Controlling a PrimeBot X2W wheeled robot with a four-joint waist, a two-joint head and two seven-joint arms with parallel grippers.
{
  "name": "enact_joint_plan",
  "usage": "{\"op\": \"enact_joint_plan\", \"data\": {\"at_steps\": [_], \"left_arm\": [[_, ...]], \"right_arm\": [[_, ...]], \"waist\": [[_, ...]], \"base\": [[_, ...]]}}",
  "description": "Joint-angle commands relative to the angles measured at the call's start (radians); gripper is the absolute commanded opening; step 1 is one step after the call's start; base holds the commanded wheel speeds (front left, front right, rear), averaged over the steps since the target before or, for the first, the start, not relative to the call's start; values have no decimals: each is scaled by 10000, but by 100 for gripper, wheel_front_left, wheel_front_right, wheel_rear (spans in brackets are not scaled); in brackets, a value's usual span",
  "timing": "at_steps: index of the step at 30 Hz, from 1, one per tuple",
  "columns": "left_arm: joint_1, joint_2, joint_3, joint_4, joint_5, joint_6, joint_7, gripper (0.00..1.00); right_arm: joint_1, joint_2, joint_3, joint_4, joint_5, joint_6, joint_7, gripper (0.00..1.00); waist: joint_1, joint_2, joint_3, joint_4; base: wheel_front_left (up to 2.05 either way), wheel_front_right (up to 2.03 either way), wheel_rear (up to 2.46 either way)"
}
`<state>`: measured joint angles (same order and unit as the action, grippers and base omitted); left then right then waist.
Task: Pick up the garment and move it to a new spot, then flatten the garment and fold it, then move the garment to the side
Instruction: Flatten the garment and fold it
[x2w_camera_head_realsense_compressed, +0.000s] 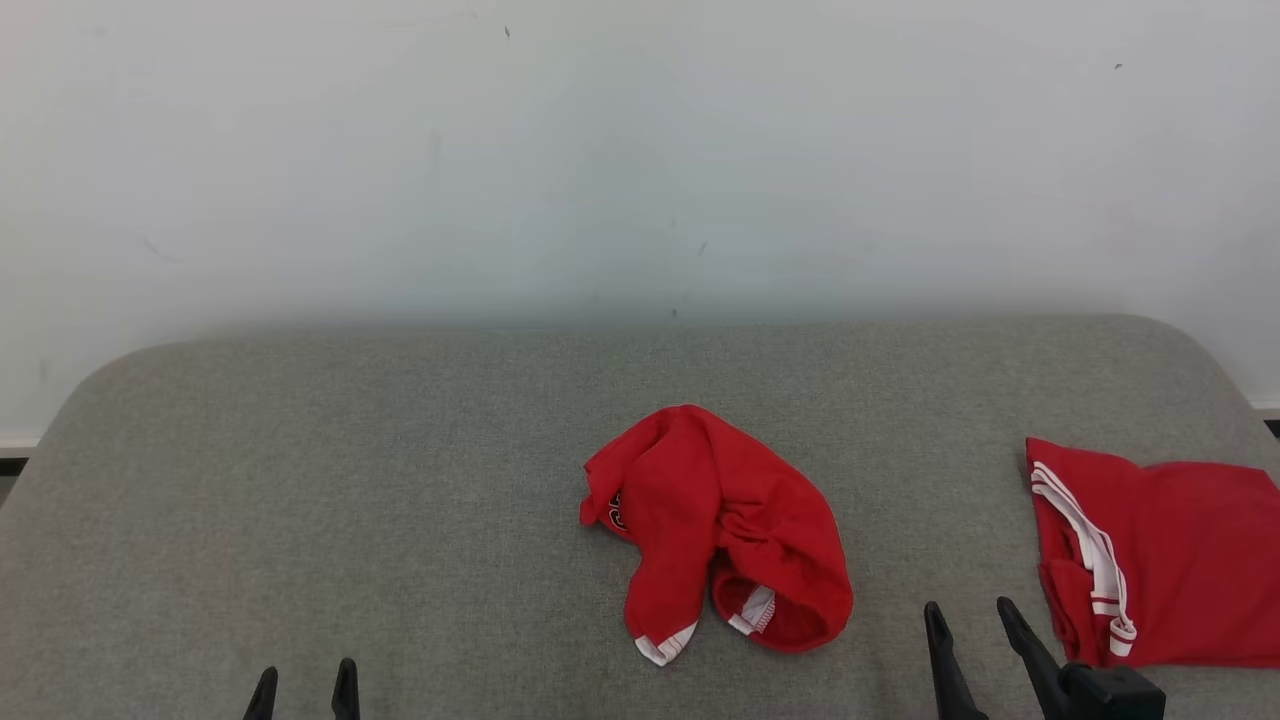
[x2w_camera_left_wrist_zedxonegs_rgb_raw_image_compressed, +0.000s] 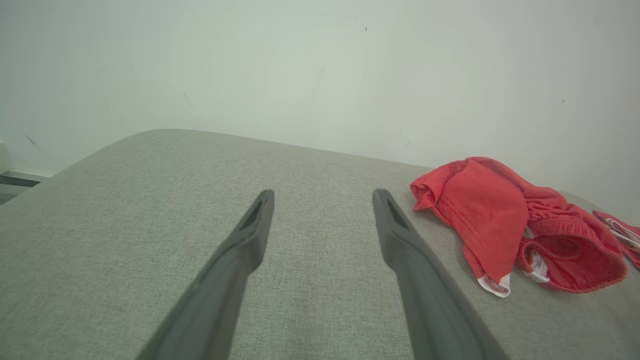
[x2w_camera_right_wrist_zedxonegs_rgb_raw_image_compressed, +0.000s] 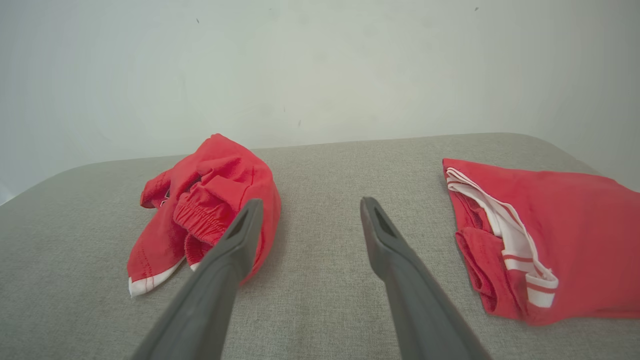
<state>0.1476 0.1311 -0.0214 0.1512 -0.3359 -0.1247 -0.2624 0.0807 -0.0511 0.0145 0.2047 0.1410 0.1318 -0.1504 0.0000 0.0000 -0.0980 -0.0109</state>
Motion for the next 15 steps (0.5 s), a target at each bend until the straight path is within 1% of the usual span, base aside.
{"op": "enact_joint_plan", "data": {"at_steps": [1,9,11,15], "left_arm": [[65,-7,36,2,70,-64,-26,100],[52,-113,43,73,108,-51,-26,100],[27,-133,-83,153,52,-55,-24,100],[-93,-61,-681,506,-290,-59,-26,100]], "right_arm": [[-71,9,34,-2,115,-25,-52,100],[-123,8,104,35,97,-25,-13,100],[-126,8,126,45,117,-25,2,100],[-179,7,274,44,188,-25,3,100]], "waist": [[0,0,-22,-11],[0,0,-112,-40],[0,0,-119,-90],[0,0,-93,-385]], "base": [[0,0,0],[0,0,0],[0,0,0],[0,0,0]]}}
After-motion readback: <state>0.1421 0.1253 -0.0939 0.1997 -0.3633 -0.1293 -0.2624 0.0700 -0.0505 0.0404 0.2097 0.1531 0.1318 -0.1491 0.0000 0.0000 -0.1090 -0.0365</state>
